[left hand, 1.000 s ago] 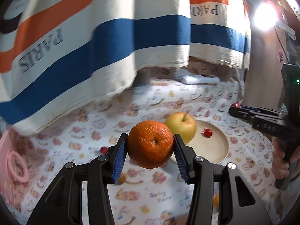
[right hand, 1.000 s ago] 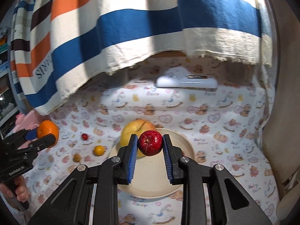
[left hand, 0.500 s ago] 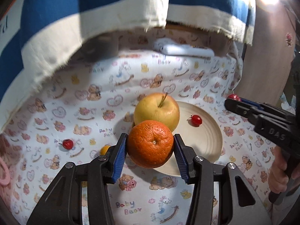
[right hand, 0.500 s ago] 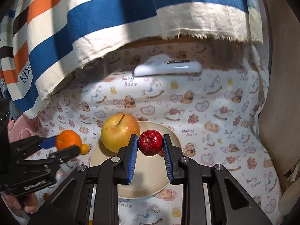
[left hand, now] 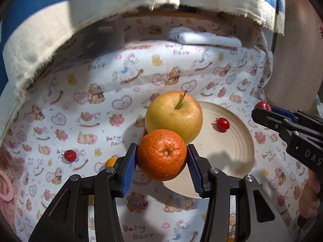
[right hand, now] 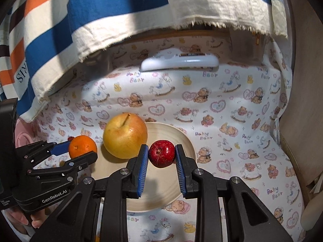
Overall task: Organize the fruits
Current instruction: 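Carry the orange and red tomato over the cream plate with both tools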
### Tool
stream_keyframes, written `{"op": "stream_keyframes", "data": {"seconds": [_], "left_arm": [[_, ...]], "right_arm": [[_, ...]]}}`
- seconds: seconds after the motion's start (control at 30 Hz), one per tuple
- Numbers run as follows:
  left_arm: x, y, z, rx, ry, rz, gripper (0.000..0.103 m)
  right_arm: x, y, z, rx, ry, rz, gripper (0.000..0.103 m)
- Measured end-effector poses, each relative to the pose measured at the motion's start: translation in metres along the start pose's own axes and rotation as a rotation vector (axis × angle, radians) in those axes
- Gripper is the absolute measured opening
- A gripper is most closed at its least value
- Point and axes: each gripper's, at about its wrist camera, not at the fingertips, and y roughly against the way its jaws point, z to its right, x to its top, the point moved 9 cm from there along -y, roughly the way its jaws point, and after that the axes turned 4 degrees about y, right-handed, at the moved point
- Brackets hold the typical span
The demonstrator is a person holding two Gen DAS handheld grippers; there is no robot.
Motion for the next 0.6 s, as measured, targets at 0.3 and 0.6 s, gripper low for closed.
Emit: {"op": "stream_keyframes", "data": {"seconds": [0.3,0.6], "left_arm": [[-0.006,-0.010,0.005,-0.057,-0.011,-0.066,0.047],[-0.011,-0.031,0.005,-0.020,-0.030,-0.169,0.047]], "right_arm": [[-0.014,-0.021,0.004,-0.018,0.002,-0.082,0.028],[-0.025,-0.035,0.011,-0.036,-0.012,-0.151,0.028]]}}
